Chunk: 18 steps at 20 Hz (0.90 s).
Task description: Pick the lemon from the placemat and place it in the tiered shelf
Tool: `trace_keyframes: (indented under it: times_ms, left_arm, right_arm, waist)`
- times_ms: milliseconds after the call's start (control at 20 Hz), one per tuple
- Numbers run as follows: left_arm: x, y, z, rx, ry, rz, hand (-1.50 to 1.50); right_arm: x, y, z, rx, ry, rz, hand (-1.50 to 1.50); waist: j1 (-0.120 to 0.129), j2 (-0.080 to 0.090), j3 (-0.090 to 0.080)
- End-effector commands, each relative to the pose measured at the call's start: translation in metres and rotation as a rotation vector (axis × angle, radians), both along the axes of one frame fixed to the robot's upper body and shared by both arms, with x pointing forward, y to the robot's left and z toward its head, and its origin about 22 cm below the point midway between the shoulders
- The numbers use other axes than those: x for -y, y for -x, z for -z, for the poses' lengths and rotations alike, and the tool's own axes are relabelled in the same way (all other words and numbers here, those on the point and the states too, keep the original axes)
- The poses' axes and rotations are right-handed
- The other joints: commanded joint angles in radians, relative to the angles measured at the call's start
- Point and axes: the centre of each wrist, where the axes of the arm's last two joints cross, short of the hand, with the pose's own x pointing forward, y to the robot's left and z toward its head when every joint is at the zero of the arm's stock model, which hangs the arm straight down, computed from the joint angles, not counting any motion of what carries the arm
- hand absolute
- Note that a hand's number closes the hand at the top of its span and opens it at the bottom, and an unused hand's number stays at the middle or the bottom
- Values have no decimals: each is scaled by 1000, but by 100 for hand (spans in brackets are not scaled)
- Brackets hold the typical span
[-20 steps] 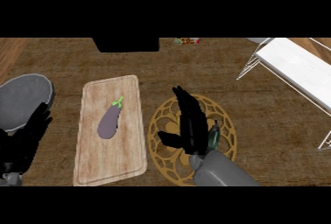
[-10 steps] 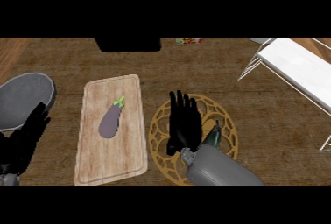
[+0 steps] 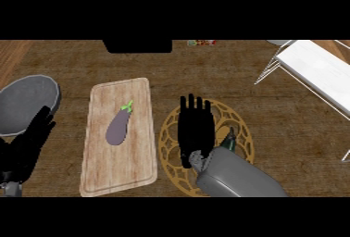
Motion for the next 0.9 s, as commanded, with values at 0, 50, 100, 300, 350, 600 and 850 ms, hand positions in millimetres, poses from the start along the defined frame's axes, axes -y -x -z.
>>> trace_keyframes:
  times_ms: [0, 50, 100, 300, 350, 600, 850]
  left_arm:
    - [-10, -1, 4, -11, 6, 5, 0]
    - [-9, 16, 13, -4, -4, 3, 0]
    - [6, -11, 0, 2, 16, 10, 0]
    - [14, -2, -1, 5, -13, 15, 0]
    - [7, -8, -3, -5, 3, -6, 0]
    - [3, -1, 14, -5, 9, 15, 0]
    - [3, -24, -10, 4, 13, 13, 0]
  right_arm:
    - [-6, -5, 1, -69, 149, 105, -150]
    - [0, -1, 4, -90, 162, 91, -150]
    - [8, -11, -9, -72, 125, 90, -150]
    - [24, -26, -2, -75, 154, 120, -150]
    - [23, -2, 23, -93, 166, 108, -150]
    - [22, -16, 24, -77, 152, 120, -150]
    - [42, -20, 42, -47, 132, 111, -150]
  waist:
    - [7, 7, 0]
    - [11, 5, 1]
    - [4, 6, 1]
    - [10, 6, 1]
    - [4, 6, 1]
    - [11, 7, 1]
    - [9, 8, 1]
